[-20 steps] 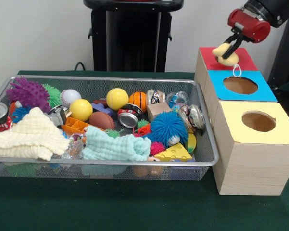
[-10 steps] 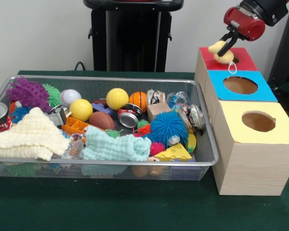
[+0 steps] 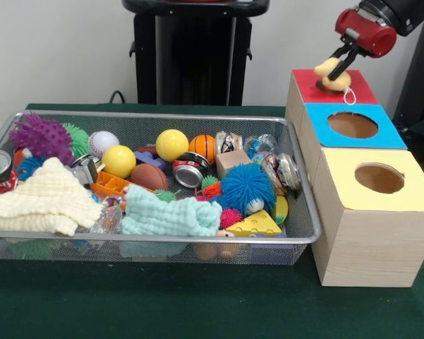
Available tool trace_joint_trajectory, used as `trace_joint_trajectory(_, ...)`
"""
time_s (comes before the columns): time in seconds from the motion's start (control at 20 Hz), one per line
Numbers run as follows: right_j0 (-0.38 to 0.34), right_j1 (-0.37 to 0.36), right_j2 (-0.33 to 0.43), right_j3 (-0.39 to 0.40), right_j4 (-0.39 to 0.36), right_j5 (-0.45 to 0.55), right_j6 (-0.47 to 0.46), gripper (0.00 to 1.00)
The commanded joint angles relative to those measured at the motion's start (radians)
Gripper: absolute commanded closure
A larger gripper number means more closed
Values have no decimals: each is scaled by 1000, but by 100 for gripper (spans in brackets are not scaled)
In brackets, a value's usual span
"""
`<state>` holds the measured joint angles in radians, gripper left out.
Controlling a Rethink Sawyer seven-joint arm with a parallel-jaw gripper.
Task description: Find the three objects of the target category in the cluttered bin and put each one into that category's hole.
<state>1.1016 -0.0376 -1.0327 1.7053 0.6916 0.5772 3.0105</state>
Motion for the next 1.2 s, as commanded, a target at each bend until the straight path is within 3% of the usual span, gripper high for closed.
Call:
trace_joint_trajectory(0.05,-1,49,108,-63,41,140,334,100)
trace_joint_trajectory(0.6,11,197,91,-131,51,83,384,100)
trace_joint_trajectory(0.9,11,294,-3,-231,2,242,404,100)
trace_joint_trajectory(1.2,6,325,-25,-287,4,306,410,100)
